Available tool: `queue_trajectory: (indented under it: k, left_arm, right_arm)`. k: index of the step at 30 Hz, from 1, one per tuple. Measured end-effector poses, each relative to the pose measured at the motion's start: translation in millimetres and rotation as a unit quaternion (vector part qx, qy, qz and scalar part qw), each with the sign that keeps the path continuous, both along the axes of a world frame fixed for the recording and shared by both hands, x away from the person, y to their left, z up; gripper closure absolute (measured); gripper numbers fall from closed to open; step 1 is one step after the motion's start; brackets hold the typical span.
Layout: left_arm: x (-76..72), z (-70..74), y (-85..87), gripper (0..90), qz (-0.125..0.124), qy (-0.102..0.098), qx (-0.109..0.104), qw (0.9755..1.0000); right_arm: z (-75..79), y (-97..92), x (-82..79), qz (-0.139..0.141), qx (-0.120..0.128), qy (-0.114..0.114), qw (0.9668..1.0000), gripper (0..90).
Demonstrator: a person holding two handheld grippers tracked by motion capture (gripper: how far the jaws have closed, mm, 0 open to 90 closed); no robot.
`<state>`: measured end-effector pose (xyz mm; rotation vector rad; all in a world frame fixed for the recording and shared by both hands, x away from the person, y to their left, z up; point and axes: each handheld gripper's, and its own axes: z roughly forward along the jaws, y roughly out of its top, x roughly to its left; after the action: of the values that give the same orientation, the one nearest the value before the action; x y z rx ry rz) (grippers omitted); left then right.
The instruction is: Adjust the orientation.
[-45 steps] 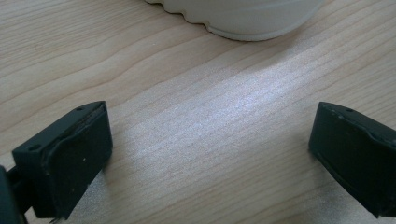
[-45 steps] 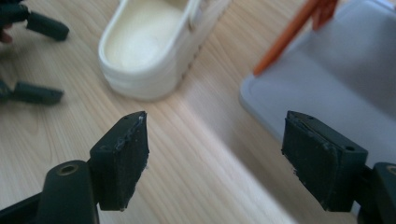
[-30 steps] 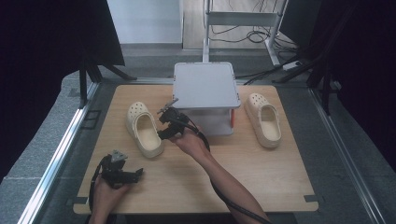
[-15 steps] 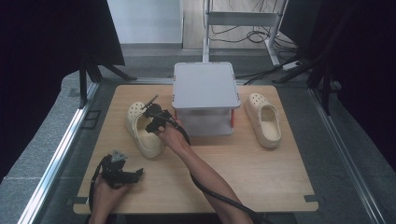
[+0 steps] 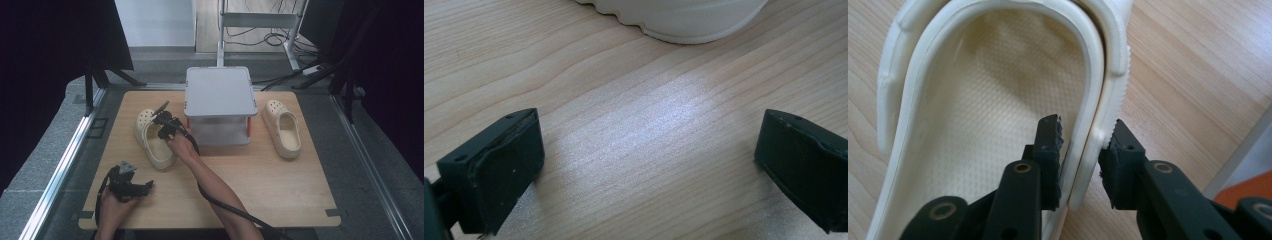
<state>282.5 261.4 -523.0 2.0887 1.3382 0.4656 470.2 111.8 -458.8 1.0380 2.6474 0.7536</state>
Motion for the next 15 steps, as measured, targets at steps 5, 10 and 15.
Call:
queue_trajectory:
  k: [5, 10, 15]
  left_arm:
    - [-0.2, 0.1, -0.2, 0.0, 0.000, 0.001, 0.000, 1.0000]
    - [-0.1, 0.1, -0.2, 0.0, 0.000, 0.000, 0.000, 1.0000]
    - [0.1, 0.1, 0.0, 0.0, -0.001, 0.000, 0.001, 1.0000]
  right_arm:
    - [7.2, -0.1, -5.6, -0.005, -0.008, -0.001, 1.0000, 75.8]
    - [18.6, -3.2, -11.7, -0.005, -0.010, -0.014, 0.9998, 77.6]
    - [32.3, -11.0, -20.7, 0.000, -0.006, -0.017, 0.9998, 77.7]
